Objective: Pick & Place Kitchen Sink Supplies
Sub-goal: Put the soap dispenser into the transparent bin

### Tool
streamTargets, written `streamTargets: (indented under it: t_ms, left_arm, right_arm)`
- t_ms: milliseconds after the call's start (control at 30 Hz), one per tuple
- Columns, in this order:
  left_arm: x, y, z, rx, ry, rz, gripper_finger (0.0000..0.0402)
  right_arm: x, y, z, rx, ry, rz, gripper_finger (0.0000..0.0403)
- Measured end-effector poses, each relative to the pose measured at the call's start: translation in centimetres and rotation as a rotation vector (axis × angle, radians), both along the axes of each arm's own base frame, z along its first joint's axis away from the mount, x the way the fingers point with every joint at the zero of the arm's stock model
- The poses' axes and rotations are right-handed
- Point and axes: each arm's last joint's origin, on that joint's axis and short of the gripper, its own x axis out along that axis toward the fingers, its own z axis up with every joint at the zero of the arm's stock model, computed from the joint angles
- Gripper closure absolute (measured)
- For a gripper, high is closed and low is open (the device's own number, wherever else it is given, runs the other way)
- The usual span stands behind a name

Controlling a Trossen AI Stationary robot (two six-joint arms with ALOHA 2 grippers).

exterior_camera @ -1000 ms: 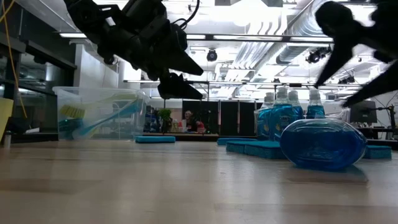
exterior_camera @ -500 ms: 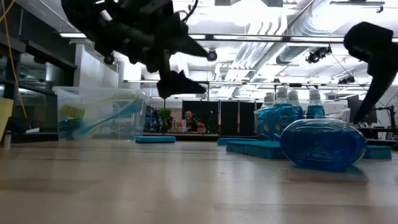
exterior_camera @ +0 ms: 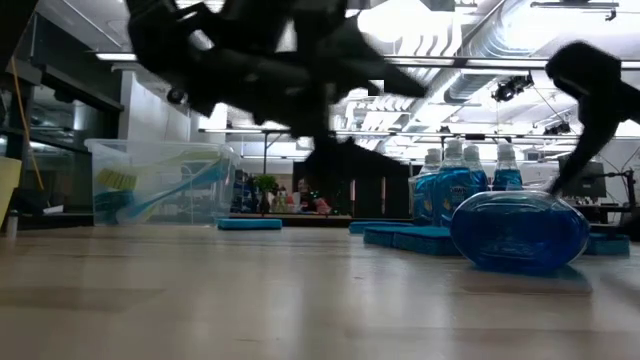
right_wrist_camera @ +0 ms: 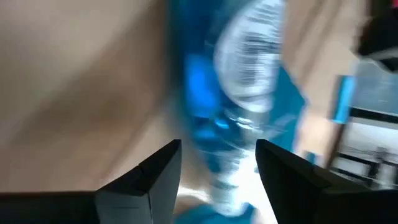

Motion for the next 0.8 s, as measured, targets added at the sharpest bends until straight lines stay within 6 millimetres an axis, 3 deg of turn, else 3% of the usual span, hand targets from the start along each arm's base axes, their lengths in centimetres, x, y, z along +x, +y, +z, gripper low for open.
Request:
streamTargets:
  t_ms: [200, 333, 800]
  left_arm:
    - [4.3, -1.7, -0.1, -0.006, 0.009, -0.035, 0.0017]
    - [6.0, -2.0, 0.0, -0.019, 0.061, -0.026, 0.0017]
    - [5.8, -4.6, -0.4, -0.059, 0.15, 0.037, 0.0017]
  right_arm:
    - [-0.1, 0.0, -0.2, 0.032, 0.036, 0.008, 0.0203]
    - [0.1, 0.1, -0.1, 0.029, 0.004, 0.006, 0.0203]
    - [1.5, -0.5, 0.0, 0.008, 0.02, 0.056, 0.0203]
